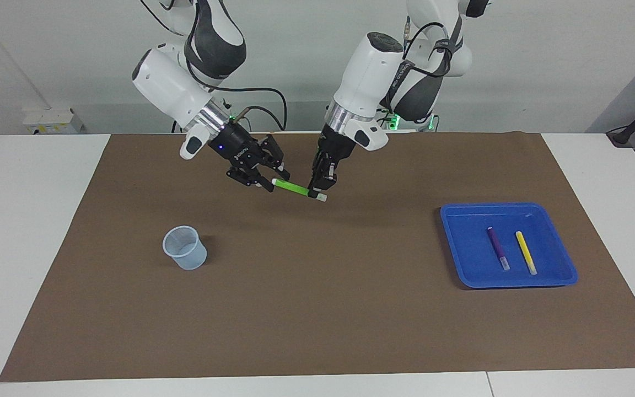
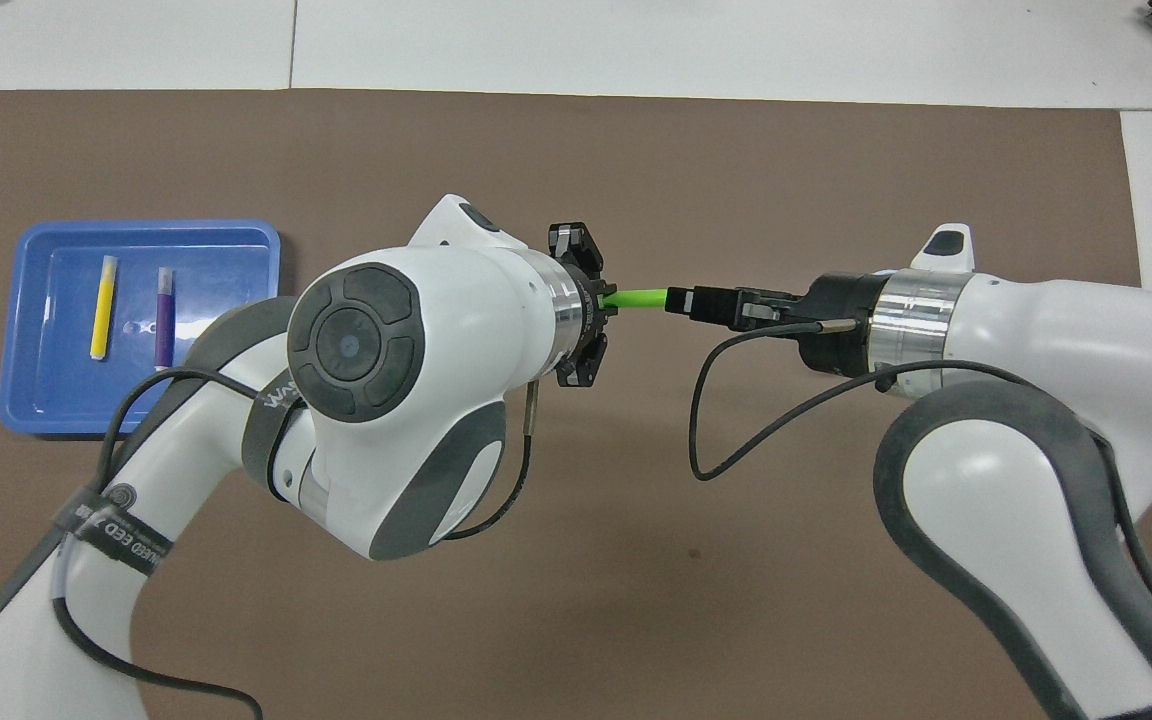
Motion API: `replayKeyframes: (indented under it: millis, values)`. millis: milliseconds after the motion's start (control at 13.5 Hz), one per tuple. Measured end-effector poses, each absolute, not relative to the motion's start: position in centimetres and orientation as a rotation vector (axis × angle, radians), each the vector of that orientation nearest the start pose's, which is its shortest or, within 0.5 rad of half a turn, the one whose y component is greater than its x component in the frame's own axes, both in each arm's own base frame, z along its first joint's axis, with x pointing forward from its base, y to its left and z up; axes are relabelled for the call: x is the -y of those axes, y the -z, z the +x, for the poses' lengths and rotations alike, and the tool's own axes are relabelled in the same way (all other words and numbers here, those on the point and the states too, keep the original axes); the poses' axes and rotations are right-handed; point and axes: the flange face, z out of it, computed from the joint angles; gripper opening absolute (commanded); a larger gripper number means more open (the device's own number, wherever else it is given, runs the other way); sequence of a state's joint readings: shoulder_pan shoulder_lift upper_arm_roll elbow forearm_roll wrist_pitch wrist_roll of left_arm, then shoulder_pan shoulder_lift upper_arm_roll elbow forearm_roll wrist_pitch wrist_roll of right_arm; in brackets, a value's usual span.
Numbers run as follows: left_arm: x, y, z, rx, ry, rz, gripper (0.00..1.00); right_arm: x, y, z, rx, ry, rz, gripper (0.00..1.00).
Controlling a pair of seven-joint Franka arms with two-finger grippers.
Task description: Transfer and insert pens with both arms
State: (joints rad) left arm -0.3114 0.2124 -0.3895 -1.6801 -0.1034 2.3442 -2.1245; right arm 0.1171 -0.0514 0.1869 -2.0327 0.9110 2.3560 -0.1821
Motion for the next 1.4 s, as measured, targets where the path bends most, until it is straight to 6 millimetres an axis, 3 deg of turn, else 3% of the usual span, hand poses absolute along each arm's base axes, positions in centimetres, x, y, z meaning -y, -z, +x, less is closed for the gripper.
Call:
replayKeyframes:
  millis: [517,1403]
  values:
    - [41.08,-53.33,51.76,2.48,-0.168,-2.645,0.0,-18.37,-51.57,54.71,-0.069,0.386,-2.351,0.49]
    - [41.09,-53.36,51.78,2.483,-0.166,-2.648,0.0,-18.4,-51.53,54.91,-0.069,0.386,-2.35,0.23]
